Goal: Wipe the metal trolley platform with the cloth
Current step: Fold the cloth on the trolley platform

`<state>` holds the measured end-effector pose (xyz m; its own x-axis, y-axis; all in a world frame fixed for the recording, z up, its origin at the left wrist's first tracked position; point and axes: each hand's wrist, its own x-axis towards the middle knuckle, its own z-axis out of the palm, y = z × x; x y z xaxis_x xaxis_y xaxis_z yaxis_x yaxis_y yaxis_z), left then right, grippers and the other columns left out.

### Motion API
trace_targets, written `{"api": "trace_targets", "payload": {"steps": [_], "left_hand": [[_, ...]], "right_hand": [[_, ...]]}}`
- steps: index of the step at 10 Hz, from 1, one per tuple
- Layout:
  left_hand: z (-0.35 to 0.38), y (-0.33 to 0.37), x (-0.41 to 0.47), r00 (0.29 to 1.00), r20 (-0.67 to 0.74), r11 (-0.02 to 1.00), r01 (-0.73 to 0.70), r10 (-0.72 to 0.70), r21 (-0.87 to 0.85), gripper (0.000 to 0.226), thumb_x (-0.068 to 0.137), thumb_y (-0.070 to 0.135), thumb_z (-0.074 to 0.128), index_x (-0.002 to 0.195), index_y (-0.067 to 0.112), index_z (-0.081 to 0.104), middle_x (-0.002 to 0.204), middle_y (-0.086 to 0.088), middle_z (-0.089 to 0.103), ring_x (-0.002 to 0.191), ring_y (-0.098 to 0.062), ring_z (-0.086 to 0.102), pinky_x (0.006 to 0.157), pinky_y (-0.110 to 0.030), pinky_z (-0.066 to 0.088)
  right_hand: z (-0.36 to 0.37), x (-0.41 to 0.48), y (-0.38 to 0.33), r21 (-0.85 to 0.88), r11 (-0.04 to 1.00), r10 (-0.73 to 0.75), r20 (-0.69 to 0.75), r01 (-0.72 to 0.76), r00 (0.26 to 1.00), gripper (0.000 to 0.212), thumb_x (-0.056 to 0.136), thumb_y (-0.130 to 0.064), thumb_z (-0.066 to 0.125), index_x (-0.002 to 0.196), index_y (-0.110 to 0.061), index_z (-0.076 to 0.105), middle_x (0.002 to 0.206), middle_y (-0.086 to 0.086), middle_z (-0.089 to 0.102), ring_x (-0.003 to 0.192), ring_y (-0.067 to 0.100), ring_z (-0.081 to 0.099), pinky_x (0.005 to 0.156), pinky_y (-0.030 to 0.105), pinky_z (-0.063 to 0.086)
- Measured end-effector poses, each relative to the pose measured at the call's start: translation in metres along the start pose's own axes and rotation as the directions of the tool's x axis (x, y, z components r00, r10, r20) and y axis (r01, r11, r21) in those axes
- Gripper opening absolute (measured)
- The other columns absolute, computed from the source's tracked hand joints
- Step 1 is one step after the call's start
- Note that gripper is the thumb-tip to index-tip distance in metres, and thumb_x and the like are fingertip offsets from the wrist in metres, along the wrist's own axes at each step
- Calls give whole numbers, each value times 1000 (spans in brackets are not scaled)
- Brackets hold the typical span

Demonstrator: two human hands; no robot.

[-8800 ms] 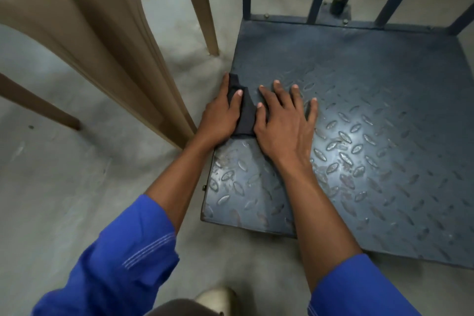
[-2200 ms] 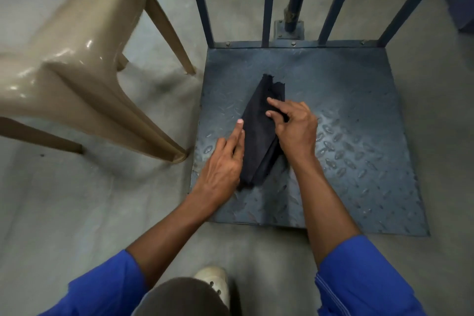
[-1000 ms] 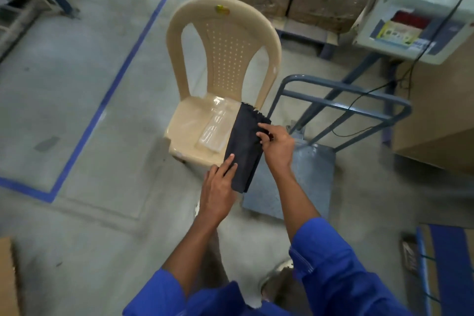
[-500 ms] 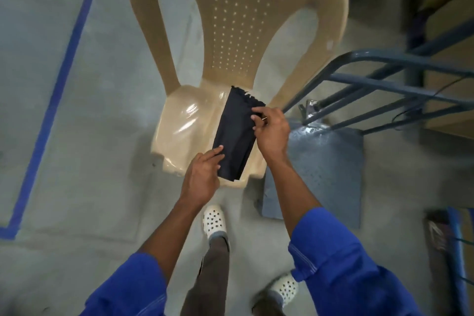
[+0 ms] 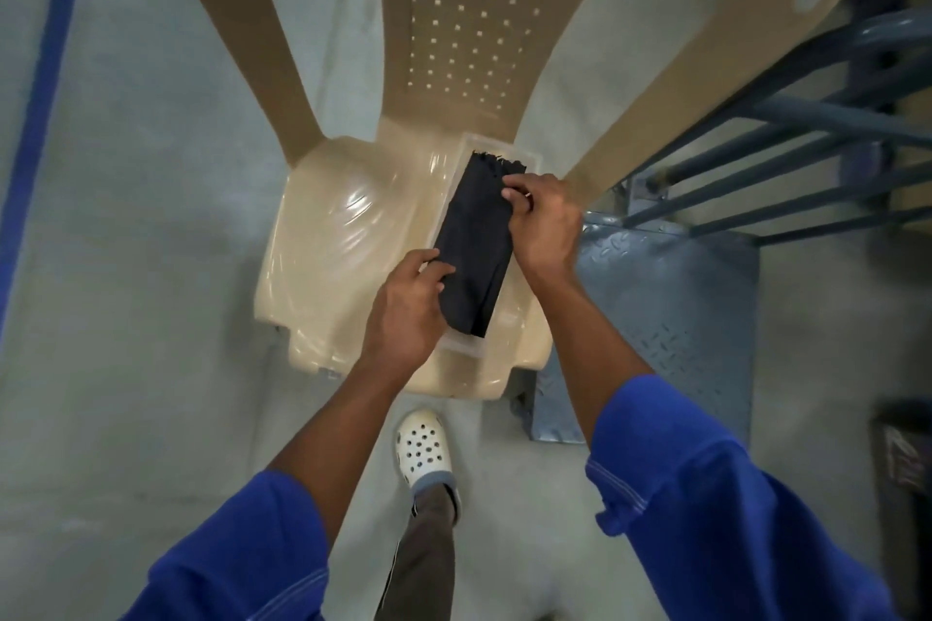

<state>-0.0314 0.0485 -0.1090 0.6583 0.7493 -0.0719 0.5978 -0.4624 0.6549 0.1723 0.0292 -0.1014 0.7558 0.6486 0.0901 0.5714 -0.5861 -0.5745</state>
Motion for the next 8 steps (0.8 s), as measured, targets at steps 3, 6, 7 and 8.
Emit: {"api": "trace_targets", "payload": {"steps": [3, 6, 7, 8], "left_hand": [[15, 6, -5, 983, 183, 892, -114, 37, 437, 29, 75, 10, 85, 103, 11, 77, 108, -8, 64, 100, -30, 51, 82, -40, 42], [28, 30, 26, 859, 509, 800, -343, 56, 492, 55, 103, 38, 22, 130, 15, 64, 119, -6, 67, 115, -28, 58, 121, -47, 28], [18, 49, 37, 917, 397, 847, -245, 44, 472, 59, 105, 40, 18, 133, 15, 62, 125, -8, 67, 122, -30, 56, 117, -47, 30], [6, 71, 45, 966, 260, 873, -134, 9, 468, 55, 109, 43, 35, 151, 9, 49, 157, -21, 46, 148, -40, 37, 121, -55, 28]], "right_hand": [[12, 3, 17, -287, 952, -100, 45, 109, 994, 14, 83, -34, 80, 96, -33, 81, 107, -7, 69, 102, 23, 56, 85, 37, 36], [7, 1, 12, -548, 799, -52, 346, 247, 937, 49, 104, -58, 41, 126, -23, 66, 153, 5, 37, 126, 28, 39, 97, 51, 32], [-23, 3, 12, -471, 867, -56, 228, 160, 972, 42, 103, -55, 45, 128, -27, 65, 151, 7, 43, 123, 30, 46, 94, 50, 36], [-57, -2, 27, -465, 884, 43, 162, 38, 986, 39, 102, -53, 49, 128, -28, 63, 152, 5, 43, 126, 31, 43, 95, 51, 36]]}}
